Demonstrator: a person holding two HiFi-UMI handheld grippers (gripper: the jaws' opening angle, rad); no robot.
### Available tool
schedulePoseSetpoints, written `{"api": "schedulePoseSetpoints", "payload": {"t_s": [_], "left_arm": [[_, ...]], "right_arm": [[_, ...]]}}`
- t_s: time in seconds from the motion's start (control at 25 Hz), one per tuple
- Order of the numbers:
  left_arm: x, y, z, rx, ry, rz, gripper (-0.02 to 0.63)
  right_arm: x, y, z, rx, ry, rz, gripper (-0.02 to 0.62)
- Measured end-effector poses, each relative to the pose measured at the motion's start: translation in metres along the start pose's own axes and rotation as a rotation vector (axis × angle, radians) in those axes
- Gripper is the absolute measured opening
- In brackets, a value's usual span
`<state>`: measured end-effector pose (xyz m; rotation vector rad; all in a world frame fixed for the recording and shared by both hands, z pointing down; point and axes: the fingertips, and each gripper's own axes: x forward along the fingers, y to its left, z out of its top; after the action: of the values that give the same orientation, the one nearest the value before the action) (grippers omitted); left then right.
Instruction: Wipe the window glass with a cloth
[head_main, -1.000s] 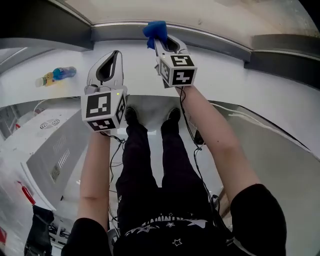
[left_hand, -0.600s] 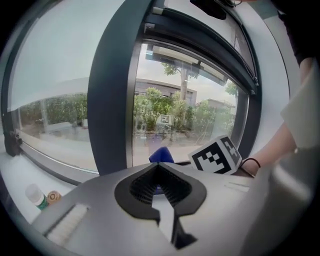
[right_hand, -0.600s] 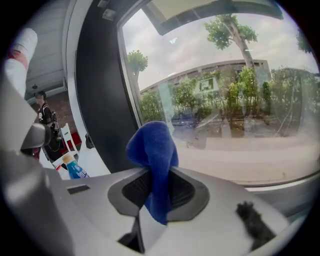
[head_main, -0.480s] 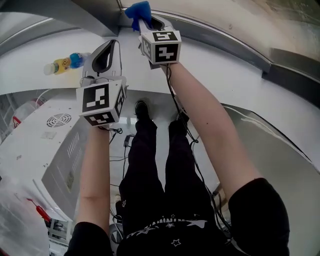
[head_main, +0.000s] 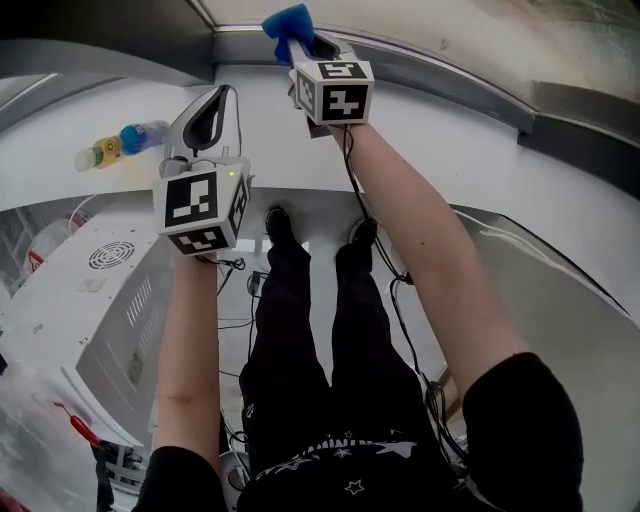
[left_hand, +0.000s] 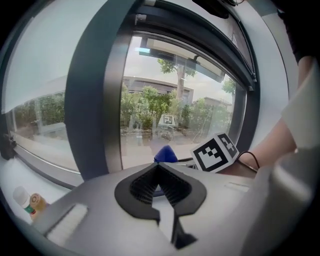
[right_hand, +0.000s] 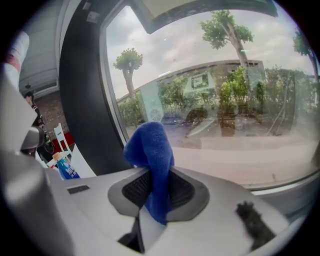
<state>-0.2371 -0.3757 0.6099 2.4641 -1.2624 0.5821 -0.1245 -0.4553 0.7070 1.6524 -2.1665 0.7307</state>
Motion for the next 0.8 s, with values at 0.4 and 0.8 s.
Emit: {"api": "schedulePoseSetpoints", "payload": {"t_s": [0.4,0.8], "left_arm": [[0.052,-0.139,0.029,0.067,0.005,-0.140,0.009],[0.108,-0.305,0.036,0.034,0.037,-0.279,0.009]], "right_arm": [[-0.088,-0.130,-0.020,0.077,-0.008,-0.103,0.077],[-0.207,-0.291,-0.047,0.130,-0.023,-0.240,0.077]]}}
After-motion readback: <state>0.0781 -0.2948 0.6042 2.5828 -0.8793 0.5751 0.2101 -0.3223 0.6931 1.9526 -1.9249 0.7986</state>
